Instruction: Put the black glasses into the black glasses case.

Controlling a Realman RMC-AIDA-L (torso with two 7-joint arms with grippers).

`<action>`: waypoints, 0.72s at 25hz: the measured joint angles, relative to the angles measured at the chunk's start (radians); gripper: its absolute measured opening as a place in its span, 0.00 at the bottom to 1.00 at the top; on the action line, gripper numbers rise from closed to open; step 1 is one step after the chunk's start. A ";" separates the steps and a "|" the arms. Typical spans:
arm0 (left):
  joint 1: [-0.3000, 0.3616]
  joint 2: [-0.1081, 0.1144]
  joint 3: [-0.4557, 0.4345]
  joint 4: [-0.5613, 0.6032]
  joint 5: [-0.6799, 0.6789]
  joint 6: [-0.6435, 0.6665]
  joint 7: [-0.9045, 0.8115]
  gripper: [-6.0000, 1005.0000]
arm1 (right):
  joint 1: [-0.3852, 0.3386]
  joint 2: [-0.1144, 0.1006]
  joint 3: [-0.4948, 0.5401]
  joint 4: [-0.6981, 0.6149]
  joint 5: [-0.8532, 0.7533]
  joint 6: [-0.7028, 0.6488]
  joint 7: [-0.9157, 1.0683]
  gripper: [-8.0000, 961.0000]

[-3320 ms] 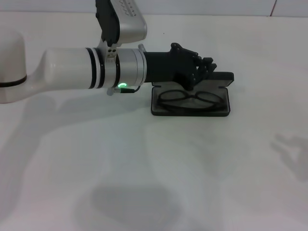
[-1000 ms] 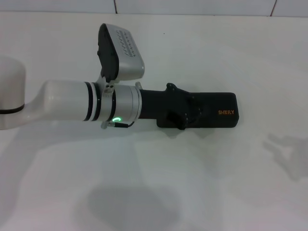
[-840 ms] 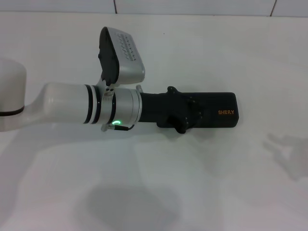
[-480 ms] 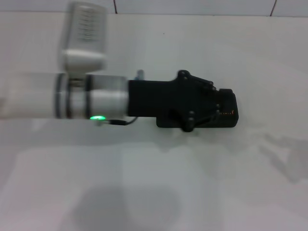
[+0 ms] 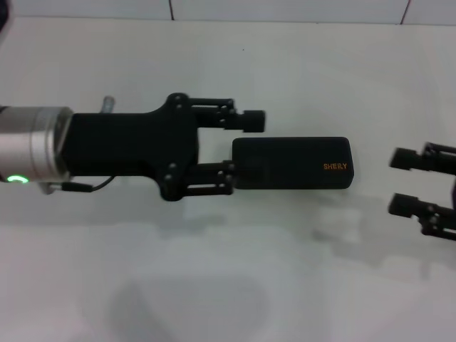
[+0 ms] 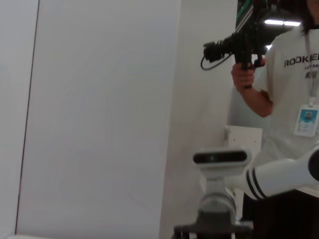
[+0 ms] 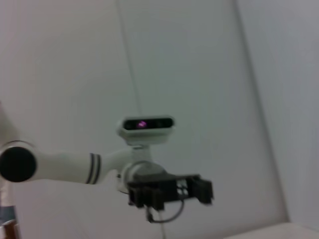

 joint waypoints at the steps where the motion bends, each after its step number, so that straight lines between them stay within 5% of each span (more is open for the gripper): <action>1: 0.001 0.009 -0.001 -0.016 0.003 0.006 0.000 0.46 | 0.040 0.001 -0.010 0.000 -0.001 -0.003 0.006 0.58; 4: 0.009 0.018 -0.002 -0.041 0.004 0.017 0.004 0.58 | 0.070 0.002 -0.016 0.003 -0.003 -0.005 0.018 0.61; 18: 0.039 0.015 -0.007 -0.057 0.010 0.038 0.012 0.58 | 0.130 0.009 -0.079 -0.009 -0.001 0.014 0.122 0.67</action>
